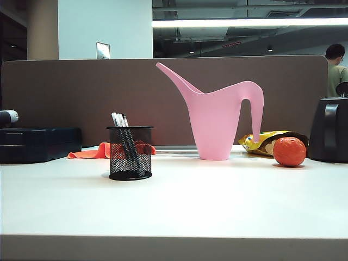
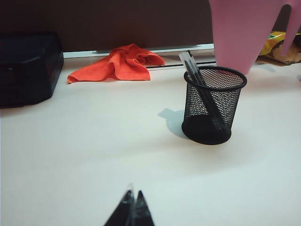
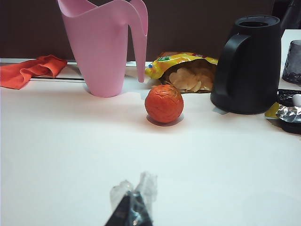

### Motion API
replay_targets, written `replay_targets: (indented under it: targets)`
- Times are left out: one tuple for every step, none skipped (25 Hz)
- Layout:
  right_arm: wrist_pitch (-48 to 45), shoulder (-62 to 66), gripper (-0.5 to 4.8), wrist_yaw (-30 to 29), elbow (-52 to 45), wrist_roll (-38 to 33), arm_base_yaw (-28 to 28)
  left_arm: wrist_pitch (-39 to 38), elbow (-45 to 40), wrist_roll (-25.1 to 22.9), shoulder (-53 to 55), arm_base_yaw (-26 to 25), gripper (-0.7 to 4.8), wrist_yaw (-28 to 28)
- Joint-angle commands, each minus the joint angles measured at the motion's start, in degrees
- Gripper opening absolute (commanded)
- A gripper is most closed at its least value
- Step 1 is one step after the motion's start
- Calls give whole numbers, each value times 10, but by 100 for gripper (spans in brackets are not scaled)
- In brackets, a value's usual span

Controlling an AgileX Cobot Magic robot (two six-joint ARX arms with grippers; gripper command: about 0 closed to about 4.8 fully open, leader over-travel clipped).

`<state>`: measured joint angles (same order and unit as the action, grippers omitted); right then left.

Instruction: Pick up a few water-based pens and put them in the pen basket.

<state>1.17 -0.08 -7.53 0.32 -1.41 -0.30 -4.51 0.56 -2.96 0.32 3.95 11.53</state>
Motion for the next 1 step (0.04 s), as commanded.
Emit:
replay_targets:
  targets:
    - [-7,-1,-5,0,0,1,0,7,1,0,0,0,-4,1]
